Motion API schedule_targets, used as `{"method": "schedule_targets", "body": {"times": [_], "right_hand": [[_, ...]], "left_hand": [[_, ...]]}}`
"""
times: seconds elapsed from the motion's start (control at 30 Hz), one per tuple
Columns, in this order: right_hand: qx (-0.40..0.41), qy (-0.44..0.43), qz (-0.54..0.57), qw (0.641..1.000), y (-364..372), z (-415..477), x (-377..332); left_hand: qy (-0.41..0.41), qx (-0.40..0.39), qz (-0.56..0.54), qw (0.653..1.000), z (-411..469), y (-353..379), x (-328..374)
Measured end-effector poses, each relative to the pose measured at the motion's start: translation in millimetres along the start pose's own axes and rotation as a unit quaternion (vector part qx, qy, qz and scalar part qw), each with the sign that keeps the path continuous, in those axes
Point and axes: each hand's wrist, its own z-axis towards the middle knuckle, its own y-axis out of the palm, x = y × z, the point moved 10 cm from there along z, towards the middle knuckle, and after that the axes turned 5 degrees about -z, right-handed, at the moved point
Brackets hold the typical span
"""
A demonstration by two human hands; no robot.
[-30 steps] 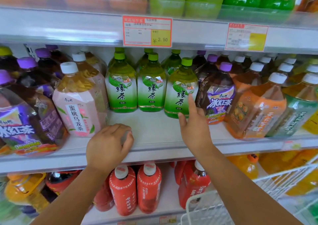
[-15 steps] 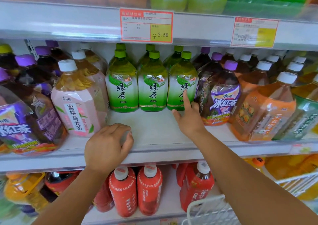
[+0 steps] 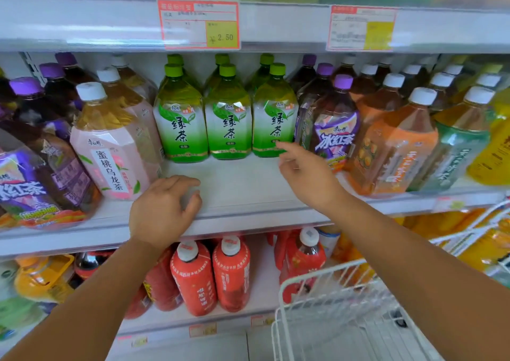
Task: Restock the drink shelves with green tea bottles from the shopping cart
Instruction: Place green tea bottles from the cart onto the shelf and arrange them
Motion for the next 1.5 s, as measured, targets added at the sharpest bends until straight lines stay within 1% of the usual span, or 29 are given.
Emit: {"method": "schedule_targets", "body": {"times": [0.07,0.13,0.2,0.27,0.3,0.33,0.4,0.43,0.5,0.57,0.6,0.67,0.7,0.77,0.83,0.87,0.97,1.03,1.13,1.2,1.23,1.3,1.37,1.4,1.43,1.47,1.5], "right_hand": [[0.035,-0.041,0.003,0.999,-34.1,-32.6,-11.2],[0.034,-0.062,-0.025,0.997,-65.4,-65.9,-12.4],[0.004,-0.066,-0.067,0.996,-92.8,-98.6,-3.3],[-0.077,-0.035,-0.126,0.988,-109.1,-131.0,20.4],[-0.141,-0.009,-0.16,0.977,-111.8,-149.8,36.6],[-0.213,0.022,-0.189,0.958,-111.5,-171.5,54.8],[-0.335,0.079,-0.206,0.916,-107.4,-221.6,87.8],[-0.375,0.103,-0.195,0.9,-104.3,-245.3,99.1],[-0.43,0.142,-0.161,0.877,-93.4,-284.8,111.5],[-0.476,0.155,-0.118,0.857,-77.7,-312.5,111.7],[-0.494,0.151,-0.1,0.851,-68.8,-321.4,108.7],[-0.509,0.117,-0.098,0.847,-52.5,-329.5,100.2],[-0.506,0.097,-0.117,0.849,-44.8,-330.5,97.5],[-0.473,0.058,-0.182,0.86,-32.5,-328.3,94.1],[-0.417,0.016,-0.244,0.875,-27.7,-322.5,88.8],[-0.393,0.011,-0.248,0.885,-28.8,-320.5,87.7],[-0.344,0.034,-0.199,0.917,-43.5,-313.5,89.9],[-0.298,0.02,-0.17,0.939,-63.2,-299.4,83.0],[-0.243,-0.037,-0.13,0.961,-98.0,-264.8,52.3],[-0.227,-0.082,-0.106,0.965,-115.1,-242.0,29.9],[-0.223,-0.092,-0.099,0.965,-120.8,-232.2,22.6],[-0.219,-0.085,-0.085,0.968,-125.2,-218.0,17.9],[-0.2,-0.056,-0.039,0.977,-127.3,-209.8,19.2],[-0.168,-0.035,0.002,0.985,-132.1,-206.1,20.8],[-0.111,-0.012,0.043,0.993,-140.4,-203.5,25.0],[-0.039,0.012,0.068,0.997,-150.6,-204.3,32.5],[0.036,0.035,0.077,0.996,-160.9,-209.3,41.1]], "left_hand": [[0.014,0.004,-0.04,0.999,-3.6,-7.0,16.1],[0.068,0.016,-0.083,0.994,-13.2,-16.7,58.2],[0.131,0.007,-0.131,0.983,-28.4,-22.0,114.2],[0.175,-0.039,-0.194,0.964,-46.9,-20.0,172.2],[0.197,-0.074,-0.222,0.952,-57.7,-16.1,200.5],[0.22,-0.117,-0.249,0.936,-70.3,-9.3,227.9],[0.27,-0.223,-0.293,0.89,-102.7,9.3,275.8],[0.294,-0.276,-0.306,0.862,-120.9,18.8,295.0],[0.316,-0.39,-0.307,0.808,-156.1,40.2,318.1],[0.289,-0.505,-0.264,0.769,-182.5,62.3,319.6],[0.273,-0.549,-0.236,0.754,-192.9,71.3,314.2],[0.254,-0.602,-0.2,0.73,-207.0,79.5,302.9],[0.246,-0.617,-0.191,0.722,-211.6,81.1,298.3],[0.234,-0.639,-0.178,0.711,-218.2,82.9,291.2],[0.206,-0.644,-0.187,0.713,-216.7,84.3,286.6],[0.181,-0.641,-0.204,0.717,-212.9,86.3,284.0],[0.091,-0.609,-0.279,0.737,-194.4,93.7,275.3],[0.063,-0.594,-0.314,0.738,-186.1,100.0,272.0],[0.076,-0.59,-0.342,0.727,-176.0,103.6,283.5],[0.095,-0.578,-0.37,0.721,-162.2,99.7,297.5],[0.1,-0.564,-0.386,0.723,-151.9,97.5,301.8],[0.088,-0.532,-0.402,0.74,-132.1,94.1,301.0],[0.069,-0.487,-0.409,0.769,-114.6,88.9,294.4],[0.057,-0.451,-0.415,0.788,-105.4,84.5,288.2],[0.039,-0.413,-0.426,0.804,-97.2,78.7,280.5],[0.01,-0.379,-0.442,0.813,-90.6,73.8,271.3],[-0.02,-0.352,-0.464,0.813,-85.6,67.8,262.2]]}}
